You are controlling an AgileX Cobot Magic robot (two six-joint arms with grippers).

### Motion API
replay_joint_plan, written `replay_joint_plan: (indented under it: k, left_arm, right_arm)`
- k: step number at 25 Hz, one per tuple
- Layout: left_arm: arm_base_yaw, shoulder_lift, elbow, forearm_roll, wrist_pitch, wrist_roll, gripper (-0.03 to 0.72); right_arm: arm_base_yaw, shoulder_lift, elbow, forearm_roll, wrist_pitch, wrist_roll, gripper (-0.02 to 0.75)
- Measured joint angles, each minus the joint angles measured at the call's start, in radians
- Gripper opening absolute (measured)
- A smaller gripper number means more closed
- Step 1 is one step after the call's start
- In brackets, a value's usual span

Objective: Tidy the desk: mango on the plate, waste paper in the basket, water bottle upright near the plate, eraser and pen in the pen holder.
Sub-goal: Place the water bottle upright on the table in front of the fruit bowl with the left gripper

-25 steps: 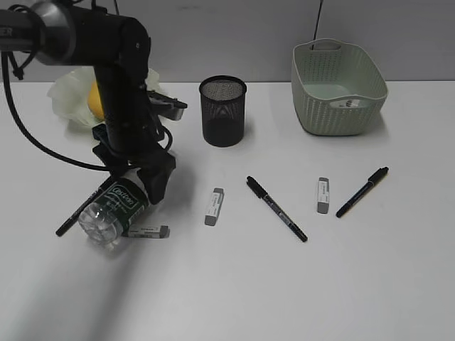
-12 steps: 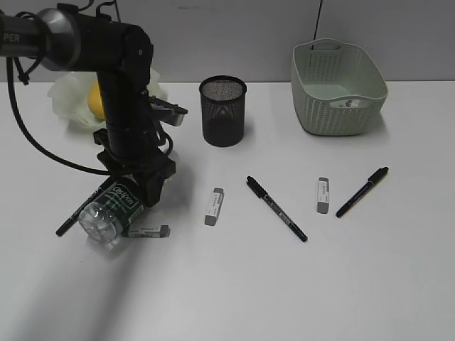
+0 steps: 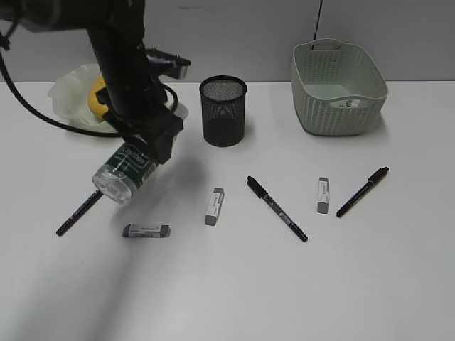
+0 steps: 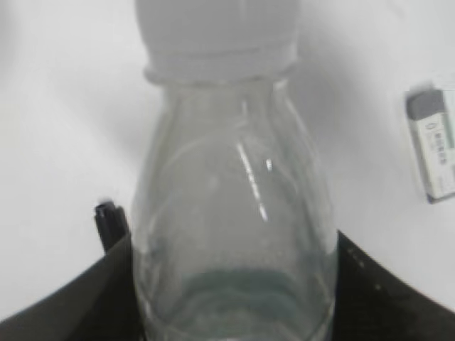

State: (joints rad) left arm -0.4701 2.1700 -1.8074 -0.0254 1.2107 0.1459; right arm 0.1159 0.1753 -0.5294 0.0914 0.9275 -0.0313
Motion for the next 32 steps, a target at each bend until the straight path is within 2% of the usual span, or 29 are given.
replay_joint_plan:
  k: [4, 8, 11, 15, 19, 21, 26, 32]
  left_arm:
    - [0.009, -0.105, 0.000, -0.006, 0.002, 0.000, 0.508]
    - [0.057, -0.218, 0.035, -0.050, 0.002, 0.000, 0.508]
    - [0.120, -0.330, 0.133, -0.084, -0.050, 0.000, 0.508]
    - [0.223, -0.521, 0.351, -0.094, -0.223, 0.000, 0.508]
    - [0.327, -0.717, 0.594, -0.120, -0.493, 0.000, 0.508]
    - [0.355, -0.801, 0.707, -0.127, -0.668, 0.000, 0.508]
    - [0.366, -0.945, 0.981, -0.140, -1.093, 0.000, 0.508]
    - [0.366, -0.933, 1.221, -0.176, -1.605, 0.000, 0.508]
  right_arm:
    - [0.000, 0.000, 0.000, 0.000, 0.000, 0.000, 0.530]
    - [0.000, 0.000, 0.000, 0.000, 0.000, 0.000, 0.530]
    - [0.000, 0.000, 0.000, 0.000, 0.000, 0.000, 0.530]
    - [0.000, 0.000, 0.000, 0.000, 0.000, 0.000, 0.530]
    - [0.000, 0.000, 0.000, 0.000, 0.000, 0.001, 0.531]
    - [0.000, 0.000, 0.000, 0.000, 0.000, 0.001, 0.531]
    - [0.000, 0.000, 0.000, 0.000, -0.001, 0.001, 0.531]
    - [0.000, 0.000, 0.000, 0.000, -0.001, 0.001, 0.531]
